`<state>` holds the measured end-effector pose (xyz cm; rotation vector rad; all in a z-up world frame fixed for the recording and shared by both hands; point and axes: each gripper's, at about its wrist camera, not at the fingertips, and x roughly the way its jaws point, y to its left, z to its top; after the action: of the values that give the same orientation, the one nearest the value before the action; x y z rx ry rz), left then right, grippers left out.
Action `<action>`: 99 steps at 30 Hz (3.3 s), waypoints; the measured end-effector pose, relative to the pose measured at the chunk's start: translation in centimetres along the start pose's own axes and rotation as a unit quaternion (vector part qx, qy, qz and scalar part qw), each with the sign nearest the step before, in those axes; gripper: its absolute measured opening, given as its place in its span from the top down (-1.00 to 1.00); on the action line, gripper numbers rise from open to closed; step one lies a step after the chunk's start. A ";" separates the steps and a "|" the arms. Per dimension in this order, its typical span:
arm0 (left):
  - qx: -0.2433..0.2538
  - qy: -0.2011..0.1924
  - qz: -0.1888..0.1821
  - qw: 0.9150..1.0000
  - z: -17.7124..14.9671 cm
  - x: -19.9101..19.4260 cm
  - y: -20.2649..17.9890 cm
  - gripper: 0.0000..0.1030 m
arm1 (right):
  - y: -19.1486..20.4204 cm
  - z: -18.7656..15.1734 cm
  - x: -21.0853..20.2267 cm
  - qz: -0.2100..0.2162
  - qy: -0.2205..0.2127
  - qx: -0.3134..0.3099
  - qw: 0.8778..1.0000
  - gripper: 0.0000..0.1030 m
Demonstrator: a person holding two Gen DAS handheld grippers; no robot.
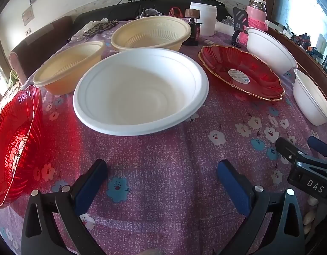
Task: Organize plates and bowls
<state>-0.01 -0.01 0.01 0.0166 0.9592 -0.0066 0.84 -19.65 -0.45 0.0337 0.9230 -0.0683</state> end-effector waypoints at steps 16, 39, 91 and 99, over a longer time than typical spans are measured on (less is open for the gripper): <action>-0.011 0.019 0.007 1.000 -0.7 -1.0 0.1 -1.00 | 0.0 -0.2 -0.1 -0.004 0.000 0.004 1.000 -0.98; -0.012 0.019 0.006 1.000 -0.7 -0.9 -0.1 -1.00 | 0.1 -0.3 -0.3 -0.004 -0.001 0.005 1.000 -0.98; -0.019 0.012 0.002 1.000 -0.6 -0.6 0.3 -1.00 | -0.2 -0.9 -1.3 -0.003 0.032 0.010 0.999 -0.98; -0.010 0.015 0.002 1.000 -0.6 -0.6 0.3 -1.00 | -0.3 -1.0 -1.3 -0.004 0.032 0.011 0.999 -0.98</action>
<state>-0.85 0.29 0.14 -0.0003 0.9885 0.0066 -0.78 -19.80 -0.04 0.0520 0.9861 -0.0854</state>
